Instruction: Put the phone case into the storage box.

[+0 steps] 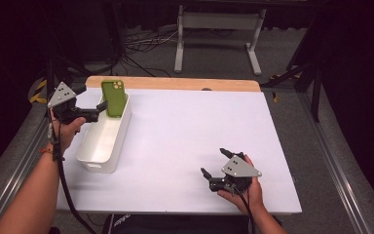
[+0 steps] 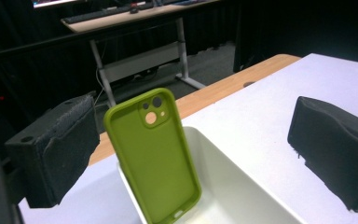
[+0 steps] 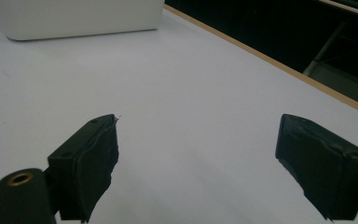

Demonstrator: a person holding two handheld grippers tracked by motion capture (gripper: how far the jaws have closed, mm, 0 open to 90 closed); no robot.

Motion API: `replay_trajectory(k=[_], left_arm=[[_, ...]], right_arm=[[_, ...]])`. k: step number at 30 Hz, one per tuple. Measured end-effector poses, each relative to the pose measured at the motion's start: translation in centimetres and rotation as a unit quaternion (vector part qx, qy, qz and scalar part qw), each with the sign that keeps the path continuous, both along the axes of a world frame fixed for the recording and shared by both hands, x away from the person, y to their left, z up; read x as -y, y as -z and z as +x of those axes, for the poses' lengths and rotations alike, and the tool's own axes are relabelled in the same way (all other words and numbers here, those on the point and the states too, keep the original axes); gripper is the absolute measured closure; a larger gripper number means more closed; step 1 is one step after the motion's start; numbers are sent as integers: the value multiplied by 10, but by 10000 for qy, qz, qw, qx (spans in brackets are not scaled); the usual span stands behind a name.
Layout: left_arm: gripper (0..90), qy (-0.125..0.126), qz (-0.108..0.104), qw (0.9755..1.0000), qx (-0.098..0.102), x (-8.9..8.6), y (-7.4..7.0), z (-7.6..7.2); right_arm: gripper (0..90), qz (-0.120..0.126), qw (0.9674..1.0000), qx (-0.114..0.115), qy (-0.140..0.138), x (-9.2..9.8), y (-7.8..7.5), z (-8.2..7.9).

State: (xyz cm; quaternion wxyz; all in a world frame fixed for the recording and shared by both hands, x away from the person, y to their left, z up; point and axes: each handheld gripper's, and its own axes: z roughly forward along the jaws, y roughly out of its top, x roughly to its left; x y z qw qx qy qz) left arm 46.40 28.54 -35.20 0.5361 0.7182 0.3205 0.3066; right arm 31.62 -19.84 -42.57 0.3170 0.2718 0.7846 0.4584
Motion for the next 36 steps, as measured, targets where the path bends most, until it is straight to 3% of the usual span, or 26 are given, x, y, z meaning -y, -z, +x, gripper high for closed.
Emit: replay_trajectory(k=[11, 16, 20, 36], left_arm=[[28, 352, -84, 9991, 222, 14, -5, -23], [32, 417, -26, 9988, 263, 19, -7, -30], [43, 436, -100, 9985, 303, 22, -8, -35], [59, 770, -140, 9952, 589, 44, -12, -59]], right_arm=[[138, -3, 10000, -14, 8, 0, -1, 0], [138, 14, 10000, -20, 24, 2, -1, -1], [138, 43, 10000, -29, 58, 4, -3, -1], [138, 57, 10000, 22, 31, 4, -6, -5]])
